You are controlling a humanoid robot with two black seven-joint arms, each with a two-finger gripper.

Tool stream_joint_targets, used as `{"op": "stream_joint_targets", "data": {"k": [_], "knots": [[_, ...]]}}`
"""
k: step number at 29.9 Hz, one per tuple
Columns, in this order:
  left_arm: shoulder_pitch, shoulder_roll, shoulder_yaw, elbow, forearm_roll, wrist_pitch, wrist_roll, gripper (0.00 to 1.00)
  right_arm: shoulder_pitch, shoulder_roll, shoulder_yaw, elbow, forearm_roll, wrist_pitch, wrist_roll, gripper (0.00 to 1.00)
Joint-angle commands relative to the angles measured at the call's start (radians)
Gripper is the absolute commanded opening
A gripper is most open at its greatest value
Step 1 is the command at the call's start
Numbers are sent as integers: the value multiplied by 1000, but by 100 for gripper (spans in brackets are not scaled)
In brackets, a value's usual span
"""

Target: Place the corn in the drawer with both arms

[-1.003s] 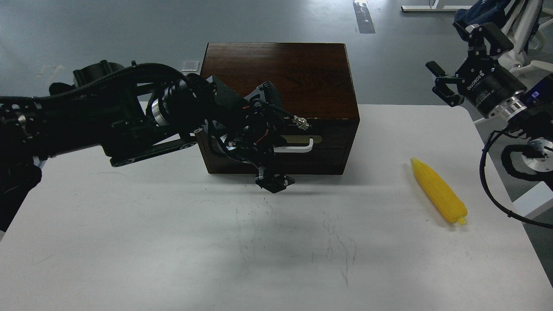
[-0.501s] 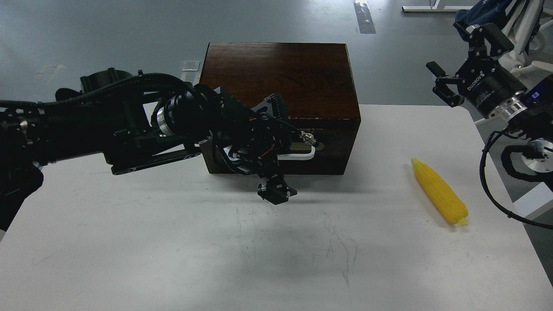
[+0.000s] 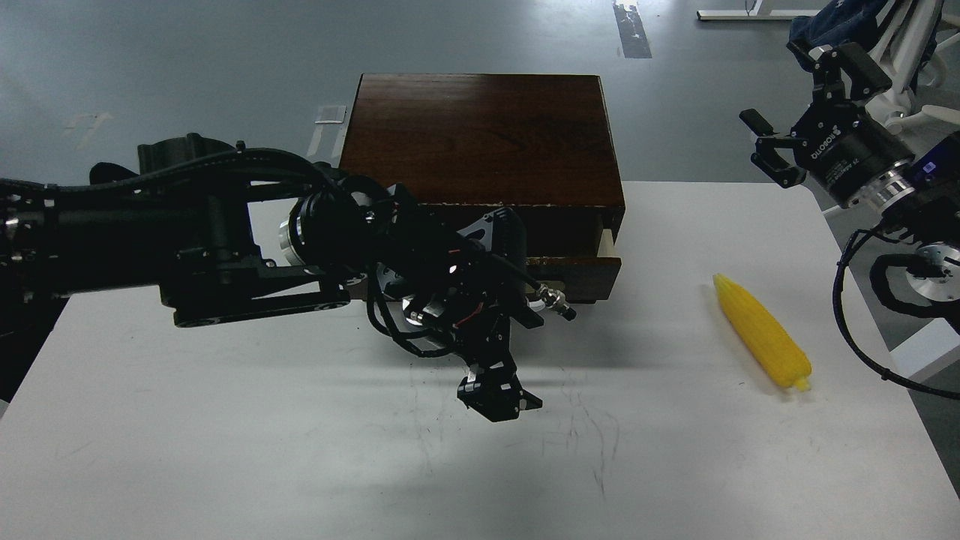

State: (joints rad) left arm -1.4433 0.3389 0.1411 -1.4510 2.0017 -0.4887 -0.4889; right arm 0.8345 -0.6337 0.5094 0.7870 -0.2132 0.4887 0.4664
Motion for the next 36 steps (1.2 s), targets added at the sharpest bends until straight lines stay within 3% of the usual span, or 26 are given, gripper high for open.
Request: {"op": "stream_joint_targets", "data": {"k": [1, 6, 13, 17, 21, 27, 33, 36], "knots": [[-5, 5, -5, -5, 0, 0, 0, 99, 0, 0, 0, 0, 0, 0, 0, 100], [-52, 57, -47, -46, -90, 0, 0, 99, 0, 0, 0, 0, 0, 0, 0, 100], [-55, 202, -271, -48, -625, 0, 0, 99, 8, -52, -6, 37, -3, 0, 0, 100], [-31, 293, -310, 7, -895, 0, 0, 99, 23, -130, -20, 101, -26, 0, -2, 100], [47, 402, -314, 82, -1171, 0, 0, 99, 75, -217, -37, 165, -329, 0, -2, 100], [179, 453, -316, 151, -1316, 0, 0, 99, 155, -334, -129, 320, -843, 0, 0, 100], [262, 430, -373, 286, -1589, 0, 0, 99, 349, -336, -414, 370, -1219, 0, 1, 100], [279, 422, -388, 339, -1650, 0, 0, 99, 429, -299, -543, 365, -1290, 0, 2, 100]]}}
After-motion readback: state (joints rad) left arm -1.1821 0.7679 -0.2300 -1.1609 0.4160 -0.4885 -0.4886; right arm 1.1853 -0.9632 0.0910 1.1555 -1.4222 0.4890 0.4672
